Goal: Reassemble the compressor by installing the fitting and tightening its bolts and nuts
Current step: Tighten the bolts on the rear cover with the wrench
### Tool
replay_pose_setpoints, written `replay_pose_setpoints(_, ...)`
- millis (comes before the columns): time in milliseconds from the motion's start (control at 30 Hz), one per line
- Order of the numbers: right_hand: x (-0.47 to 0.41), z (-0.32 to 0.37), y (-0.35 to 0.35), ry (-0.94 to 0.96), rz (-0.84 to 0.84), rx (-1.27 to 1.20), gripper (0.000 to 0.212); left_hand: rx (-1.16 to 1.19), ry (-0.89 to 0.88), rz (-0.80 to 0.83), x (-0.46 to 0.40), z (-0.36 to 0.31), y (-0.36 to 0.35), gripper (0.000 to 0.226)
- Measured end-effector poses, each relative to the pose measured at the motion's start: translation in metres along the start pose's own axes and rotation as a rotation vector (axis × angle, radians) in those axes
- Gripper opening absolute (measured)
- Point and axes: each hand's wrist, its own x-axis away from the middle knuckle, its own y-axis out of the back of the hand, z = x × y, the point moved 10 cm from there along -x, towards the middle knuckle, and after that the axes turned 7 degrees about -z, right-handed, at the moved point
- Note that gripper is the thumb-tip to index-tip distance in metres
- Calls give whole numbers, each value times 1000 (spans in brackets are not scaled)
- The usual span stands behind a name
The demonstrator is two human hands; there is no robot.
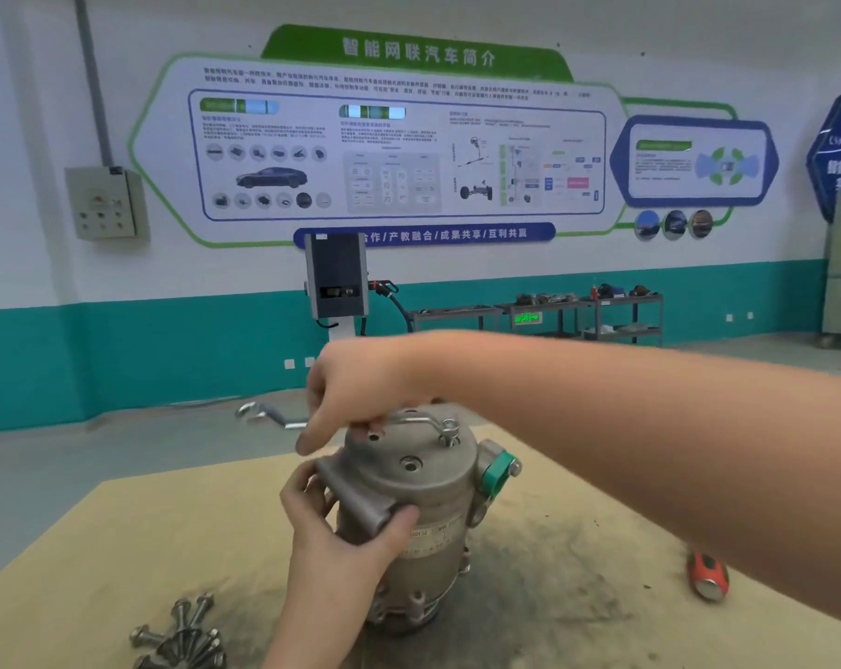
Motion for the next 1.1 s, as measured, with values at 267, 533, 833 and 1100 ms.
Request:
replay_pose_setpoints(267,-13,-25,-5,-162,113,-343,34,35,17,88,3,-6,-5,82)
replay_pose_setpoints(533,-3,-6,9,55,-135,170,36,15,-15,51,2,-8,-3,79)
replay_pose_setpoints(833,-13,-116,41,-469,-286,-474,17,-54,-8,-41,0,5,3,84)
replay_pose_setpoints(1100,63,-196,-12,-737,-485,-1976,18,-95,-2,-45,-1,6,0,85)
